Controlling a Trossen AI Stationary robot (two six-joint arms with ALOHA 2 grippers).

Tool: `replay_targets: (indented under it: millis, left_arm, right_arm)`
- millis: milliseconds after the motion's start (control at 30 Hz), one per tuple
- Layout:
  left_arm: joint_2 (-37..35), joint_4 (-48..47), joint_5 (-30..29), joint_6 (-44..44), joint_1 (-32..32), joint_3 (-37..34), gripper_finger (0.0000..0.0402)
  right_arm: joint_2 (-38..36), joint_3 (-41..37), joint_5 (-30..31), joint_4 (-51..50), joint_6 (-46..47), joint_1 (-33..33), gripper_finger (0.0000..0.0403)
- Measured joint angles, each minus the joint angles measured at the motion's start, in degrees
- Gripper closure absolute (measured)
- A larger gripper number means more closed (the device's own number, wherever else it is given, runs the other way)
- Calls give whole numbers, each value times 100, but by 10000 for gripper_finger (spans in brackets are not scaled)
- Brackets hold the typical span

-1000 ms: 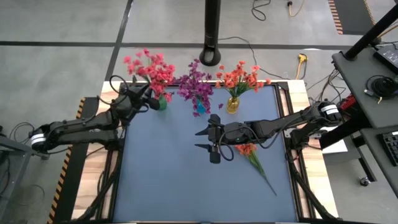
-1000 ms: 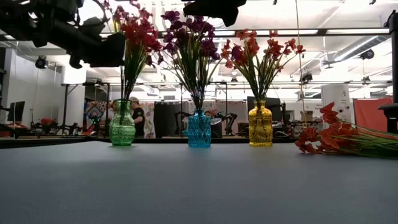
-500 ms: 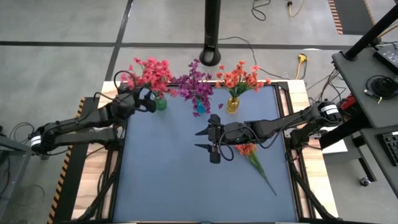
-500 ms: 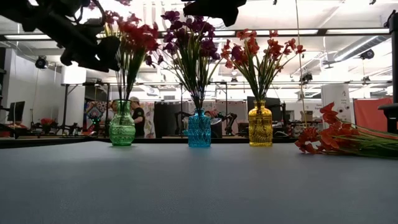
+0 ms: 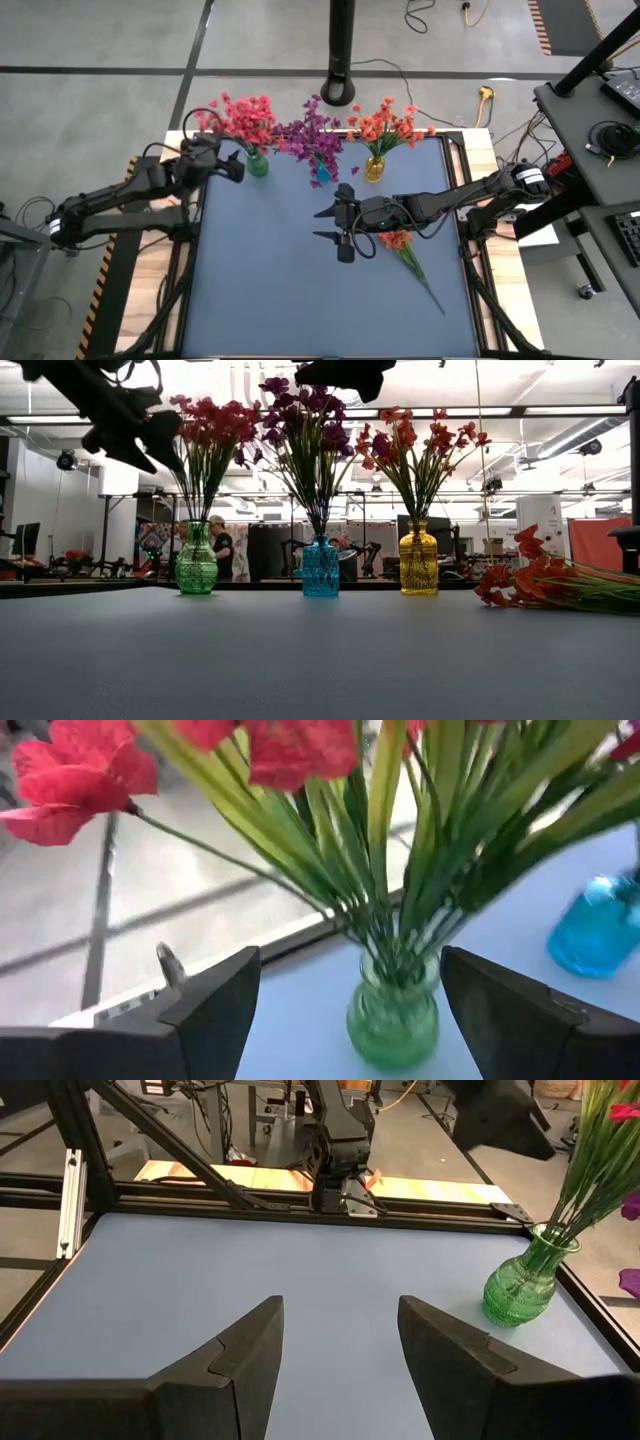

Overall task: Sort flowers into vase by color
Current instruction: Put the orange flower into the green vase

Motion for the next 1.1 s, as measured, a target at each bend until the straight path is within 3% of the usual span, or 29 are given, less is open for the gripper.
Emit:
replay_targets:
  millis: [233, 467, 767, 1100]
  left_arm:
    - [0, -1577, 838, -569, -31, 794, 104]
    - [-57, -2088, 962, -1045, -631, 1112, 107]
    - [41, -2134, 545, -1952, -2450, 1005, 107]
    - [569, -2353, 44, -3160, -4461, 1001, 107]
  right_arm:
    - [0, 2, 2, 0, 5, -2, 211]
    - [-37, 2, -2, -540, 338, 5, 211]
    - [-134, 7, -100, -2515, 1391, 133, 211]
    - [-295, 7, -949, -5175, 3476, 321, 211]
